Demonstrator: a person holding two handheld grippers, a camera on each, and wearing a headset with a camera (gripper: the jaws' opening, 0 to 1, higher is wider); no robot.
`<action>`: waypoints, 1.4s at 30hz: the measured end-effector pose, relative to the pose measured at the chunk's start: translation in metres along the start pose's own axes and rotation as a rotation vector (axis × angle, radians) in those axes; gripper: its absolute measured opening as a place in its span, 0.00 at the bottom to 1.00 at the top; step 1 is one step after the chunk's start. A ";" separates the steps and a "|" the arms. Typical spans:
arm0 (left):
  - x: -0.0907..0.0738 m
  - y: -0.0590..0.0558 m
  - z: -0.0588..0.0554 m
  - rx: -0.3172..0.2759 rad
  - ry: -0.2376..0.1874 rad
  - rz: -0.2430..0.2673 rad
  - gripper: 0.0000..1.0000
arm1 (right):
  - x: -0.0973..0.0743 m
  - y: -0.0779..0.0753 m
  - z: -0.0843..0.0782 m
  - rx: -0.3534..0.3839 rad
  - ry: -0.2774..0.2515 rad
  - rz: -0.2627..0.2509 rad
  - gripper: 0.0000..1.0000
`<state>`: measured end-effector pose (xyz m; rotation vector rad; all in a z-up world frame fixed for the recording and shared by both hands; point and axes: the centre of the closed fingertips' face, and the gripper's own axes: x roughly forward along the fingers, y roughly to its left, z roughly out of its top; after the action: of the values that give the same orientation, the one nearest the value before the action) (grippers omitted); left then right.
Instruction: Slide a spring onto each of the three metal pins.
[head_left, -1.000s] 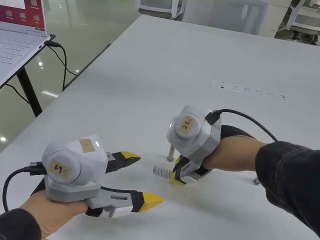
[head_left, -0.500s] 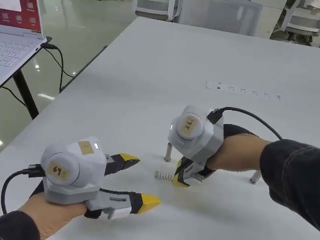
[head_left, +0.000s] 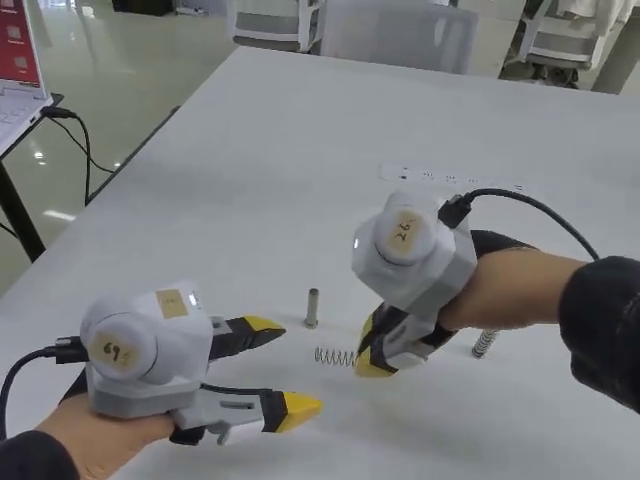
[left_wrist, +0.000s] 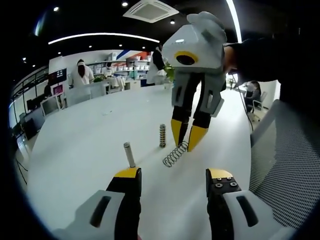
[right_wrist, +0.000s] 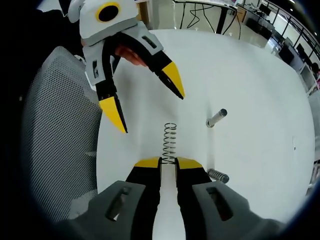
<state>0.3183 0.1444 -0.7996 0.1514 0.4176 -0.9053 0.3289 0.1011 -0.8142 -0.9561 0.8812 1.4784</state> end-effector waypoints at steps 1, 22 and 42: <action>0.002 -0.002 0.002 0.007 -0.002 -0.011 0.48 | -0.003 0.002 -0.001 -0.006 0.001 0.000 0.12; 0.010 -0.034 0.018 0.091 -0.038 -0.125 0.22 | -0.024 0.031 0.001 -0.082 0.014 0.043 0.12; 0.012 -0.039 0.015 0.140 -0.030 -0.139 0.09 | -0.028 0.037 0.007 -0.108 0.014 0.056 0.13</action>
<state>0.2984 0.1073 -0.7892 0.2392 0.3399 -1.0728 0.2936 0.0924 -0.7848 -1.0291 0.8515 1.5820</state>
